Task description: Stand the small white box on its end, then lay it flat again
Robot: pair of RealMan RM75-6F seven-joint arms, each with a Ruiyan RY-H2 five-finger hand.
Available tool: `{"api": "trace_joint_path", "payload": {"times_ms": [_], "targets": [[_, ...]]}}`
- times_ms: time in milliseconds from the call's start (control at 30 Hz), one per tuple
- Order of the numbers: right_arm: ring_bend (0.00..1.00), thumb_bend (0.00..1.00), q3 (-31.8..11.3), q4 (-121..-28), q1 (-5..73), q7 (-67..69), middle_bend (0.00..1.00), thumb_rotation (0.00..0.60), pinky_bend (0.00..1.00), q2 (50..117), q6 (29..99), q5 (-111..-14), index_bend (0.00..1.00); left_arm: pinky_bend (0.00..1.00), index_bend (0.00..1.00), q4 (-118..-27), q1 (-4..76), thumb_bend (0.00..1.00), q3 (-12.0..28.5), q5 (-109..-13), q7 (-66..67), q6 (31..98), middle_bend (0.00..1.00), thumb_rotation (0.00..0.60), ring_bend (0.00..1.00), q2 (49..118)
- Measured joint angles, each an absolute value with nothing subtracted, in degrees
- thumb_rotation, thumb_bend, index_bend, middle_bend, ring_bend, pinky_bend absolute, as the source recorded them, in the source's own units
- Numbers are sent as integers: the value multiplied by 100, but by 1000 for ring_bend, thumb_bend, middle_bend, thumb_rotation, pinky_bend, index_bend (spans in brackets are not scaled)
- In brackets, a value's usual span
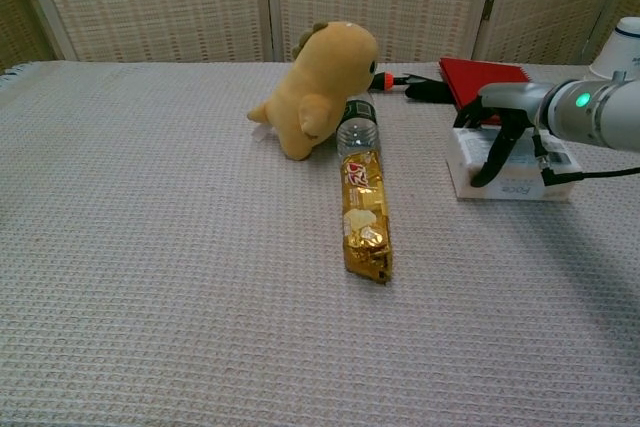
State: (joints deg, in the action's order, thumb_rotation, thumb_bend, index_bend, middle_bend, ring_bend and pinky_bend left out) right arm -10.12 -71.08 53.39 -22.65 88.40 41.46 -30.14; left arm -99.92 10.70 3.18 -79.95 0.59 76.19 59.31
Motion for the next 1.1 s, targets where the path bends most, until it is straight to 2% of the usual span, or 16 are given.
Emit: {"api": "trace_joint_path", "payload": {"times_ms": [233,400,500,667,833,967,1100], "targets": [[260,0,-1060,-7082,5236,-2001,425,600,0,8863,4222,-3353,488,97,157,-9991,1070,487,316,-7982,77,7613,0,600,0,5938],[288,0,-1246,-7174,5039,-1362,427,600,0,8814,4282,-3828,494,97,157,-10000,1063,487,321,-7979,77,7633,0,600,0,5934],[288,0,-1425,-7272,4818,-521,427,600,0,8768,4327,-4338,494,97,157,-9996,1060,487,324,-7971,79,7638,0,600,0,5935],[291,0,-1608,-7255,4394,1872,427,600,0,8756,4540,-5557,494,97,157,-10000,1075,487,314,-7979,116,7609,0,600,0,5947],[312,0,-1519,-6802,4069,4836,431,600,0,8848,4966,-6835,494,97,157,-10017,1078,486,304,-7959,143,7587,0,600,0,5960],[316,5,-1325,-5873,3863,7261,439,600,0,9098,5475,-7858,495,97,157,-9993,1101,487,305,-7902,166,7516,0,600,0,5975],[319,18,-1131,-4547,3751,8695,453,600,0,9492,5947,-8551,504,97,157,-9946,1144,487,336,-7809,199,7443,0,600,0,6018]]}}
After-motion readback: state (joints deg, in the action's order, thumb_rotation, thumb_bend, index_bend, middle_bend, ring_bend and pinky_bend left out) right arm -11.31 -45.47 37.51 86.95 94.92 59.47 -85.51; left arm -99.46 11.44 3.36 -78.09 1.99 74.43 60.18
